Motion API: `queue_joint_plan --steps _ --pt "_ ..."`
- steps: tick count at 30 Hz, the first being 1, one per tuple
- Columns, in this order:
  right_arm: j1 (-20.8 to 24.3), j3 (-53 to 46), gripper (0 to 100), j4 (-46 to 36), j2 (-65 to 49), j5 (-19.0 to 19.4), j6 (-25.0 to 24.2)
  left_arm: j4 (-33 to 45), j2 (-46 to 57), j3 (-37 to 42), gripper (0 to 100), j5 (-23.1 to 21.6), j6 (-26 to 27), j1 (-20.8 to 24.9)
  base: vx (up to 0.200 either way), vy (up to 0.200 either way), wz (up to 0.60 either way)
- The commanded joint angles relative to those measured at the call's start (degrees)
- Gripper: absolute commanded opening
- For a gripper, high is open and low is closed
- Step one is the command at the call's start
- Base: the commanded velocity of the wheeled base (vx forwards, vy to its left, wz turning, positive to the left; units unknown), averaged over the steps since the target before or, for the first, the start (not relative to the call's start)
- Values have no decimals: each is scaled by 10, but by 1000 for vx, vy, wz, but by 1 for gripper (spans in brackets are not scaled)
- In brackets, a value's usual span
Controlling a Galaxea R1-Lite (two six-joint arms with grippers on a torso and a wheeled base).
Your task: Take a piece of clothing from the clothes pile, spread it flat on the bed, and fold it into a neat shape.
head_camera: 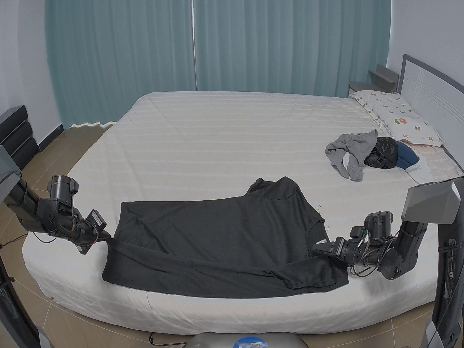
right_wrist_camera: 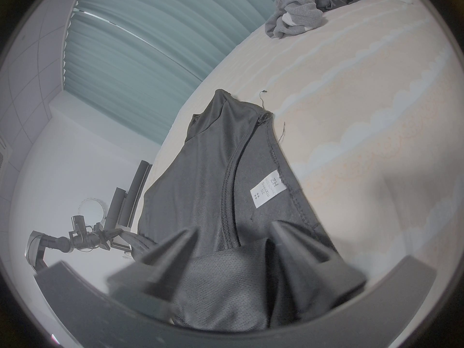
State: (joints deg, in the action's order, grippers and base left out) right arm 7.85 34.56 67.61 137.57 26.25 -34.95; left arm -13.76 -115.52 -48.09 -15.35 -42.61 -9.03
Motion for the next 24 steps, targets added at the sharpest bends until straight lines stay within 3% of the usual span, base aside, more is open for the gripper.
queue_joint_plan --steps 1,23,24 --pt "-3 -11 0 2 -2 0 14 0 1 0 0 0 0 0 0 0 0" --pt "-24 -38 0 6 -47 2 25 0 28 19 0 1 2 0 0 0 0" --pt "-23 -36 100 5 -42 3 26 0 28 19 0 1 2 0 0 0 0"
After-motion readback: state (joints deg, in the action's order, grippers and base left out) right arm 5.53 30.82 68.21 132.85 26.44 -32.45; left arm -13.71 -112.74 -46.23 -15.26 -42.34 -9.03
